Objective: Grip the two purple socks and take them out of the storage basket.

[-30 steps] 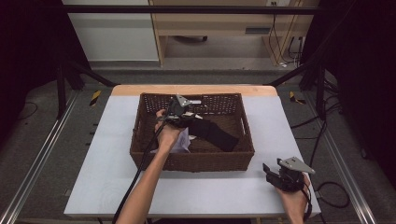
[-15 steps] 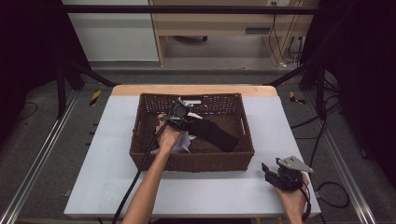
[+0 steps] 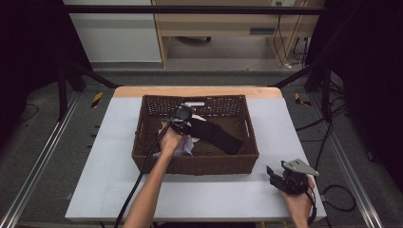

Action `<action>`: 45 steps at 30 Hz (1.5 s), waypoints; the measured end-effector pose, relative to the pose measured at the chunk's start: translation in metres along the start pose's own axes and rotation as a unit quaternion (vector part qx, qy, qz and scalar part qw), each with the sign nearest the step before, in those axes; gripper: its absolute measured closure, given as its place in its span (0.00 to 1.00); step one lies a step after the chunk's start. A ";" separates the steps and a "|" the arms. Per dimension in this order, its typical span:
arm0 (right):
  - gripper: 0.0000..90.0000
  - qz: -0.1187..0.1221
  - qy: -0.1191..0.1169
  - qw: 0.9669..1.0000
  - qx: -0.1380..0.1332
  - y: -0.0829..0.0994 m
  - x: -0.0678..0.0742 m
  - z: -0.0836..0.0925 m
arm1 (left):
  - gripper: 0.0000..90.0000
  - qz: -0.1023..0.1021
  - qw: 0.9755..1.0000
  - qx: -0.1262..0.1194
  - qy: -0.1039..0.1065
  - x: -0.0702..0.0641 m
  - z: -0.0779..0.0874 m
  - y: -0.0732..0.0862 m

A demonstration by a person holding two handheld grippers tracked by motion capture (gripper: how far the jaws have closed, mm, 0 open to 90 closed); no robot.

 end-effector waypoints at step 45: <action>0.44 -0.009 0.012 1.000 -0.003 0.002 -0.006 0.005 | 0.95 -0.030 0.922 -0.377 0.084 -0.021 0.209 0.035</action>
Point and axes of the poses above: each handheld gripper's, and its own axes: z roughly backward along the jaws, y roughly out of its underside, x roughly to its left, the point moved 1 cm from there along -z, roughly forward along the jaws, and after that the axes turned 8 degrees about -x, right-handed, at the moved point
